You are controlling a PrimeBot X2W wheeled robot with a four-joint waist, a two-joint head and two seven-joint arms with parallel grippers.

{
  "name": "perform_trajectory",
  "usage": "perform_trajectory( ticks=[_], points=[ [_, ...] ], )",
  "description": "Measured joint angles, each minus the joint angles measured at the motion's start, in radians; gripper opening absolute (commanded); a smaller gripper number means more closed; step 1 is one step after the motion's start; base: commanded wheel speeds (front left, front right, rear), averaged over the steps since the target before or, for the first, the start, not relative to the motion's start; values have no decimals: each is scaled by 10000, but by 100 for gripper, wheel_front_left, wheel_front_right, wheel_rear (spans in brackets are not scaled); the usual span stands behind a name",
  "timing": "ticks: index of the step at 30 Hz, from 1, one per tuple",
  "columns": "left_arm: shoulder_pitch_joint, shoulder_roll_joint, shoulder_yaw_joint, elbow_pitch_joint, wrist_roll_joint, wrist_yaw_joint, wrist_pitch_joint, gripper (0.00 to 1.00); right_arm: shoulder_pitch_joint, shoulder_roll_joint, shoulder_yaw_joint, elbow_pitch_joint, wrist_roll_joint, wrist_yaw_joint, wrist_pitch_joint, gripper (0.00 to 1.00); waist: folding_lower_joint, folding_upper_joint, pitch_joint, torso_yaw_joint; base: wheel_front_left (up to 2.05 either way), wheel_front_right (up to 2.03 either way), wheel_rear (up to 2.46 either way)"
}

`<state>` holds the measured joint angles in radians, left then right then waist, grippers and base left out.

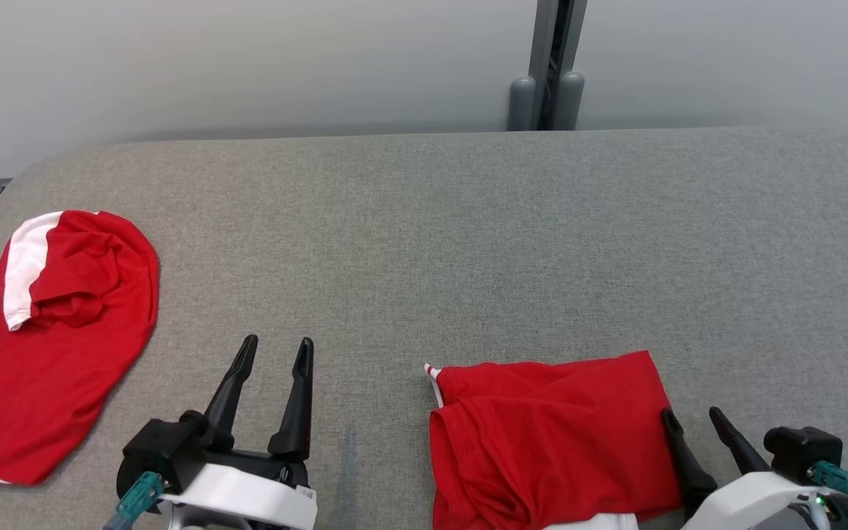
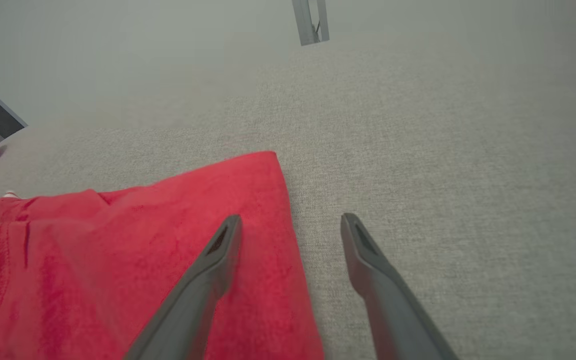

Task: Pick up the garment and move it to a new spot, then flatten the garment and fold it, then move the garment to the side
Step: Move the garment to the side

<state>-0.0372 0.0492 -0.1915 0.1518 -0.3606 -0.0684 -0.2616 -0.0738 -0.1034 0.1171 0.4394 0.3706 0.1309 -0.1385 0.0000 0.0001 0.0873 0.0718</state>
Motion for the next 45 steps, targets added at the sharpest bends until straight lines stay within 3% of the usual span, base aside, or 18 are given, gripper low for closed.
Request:
perform_trajectory(
  ticks=[16, 17, 18, 23, 28, 39, 45],
  points=[
    [-244, -2, -77, 123, 163, -104, 2, 100, -1083, -301, 1273, 1678, 635, -2, 144, 100, -1, 0, 468, 192, 0, 0, 0],
    [-248, 0, -63, 125, 173, -109, 2, 100, -1132, -316, 1381, 1745, 669, -2, 130, 37, 0, 0, 473, 186, 0, 0, 0],
    [-250, 2, -59, 128, 173, -109, 0, 100, -1199, -345, 1509, 1801, 675, -2, 67, 0, 0, 0, 476, 175, 0, 0, 0],
    [-280, 2, -115, 107, 270, -159, 2, 100, -1340, -313, 1843, 1916, 1049, -2, -182, 0, 0, 0, 447, 59, 0, 0, 0],
    [-300, 0, -209, -88, 389, -209, 0, 100, -1741, -800, 2320, 1883, 757, 2, -263, 0, 0, 0, 478, -192, 0, 0, 0],
    [-1058, 6, -458, -337, 1058, -466, 0, 100, -3495, -2410, 3124, 1547, 15, 2, -153, 0, -1, 0, 1341, -1057, 0, 0, 0],
    [-2049, 445, -802, -752, 1486, -552, 0, 100, -5144, -3363, 3655, 1360, -107, 2, -249, 0, 0, 0, 2426, -1590, 0, 0, 0]
  ],
)
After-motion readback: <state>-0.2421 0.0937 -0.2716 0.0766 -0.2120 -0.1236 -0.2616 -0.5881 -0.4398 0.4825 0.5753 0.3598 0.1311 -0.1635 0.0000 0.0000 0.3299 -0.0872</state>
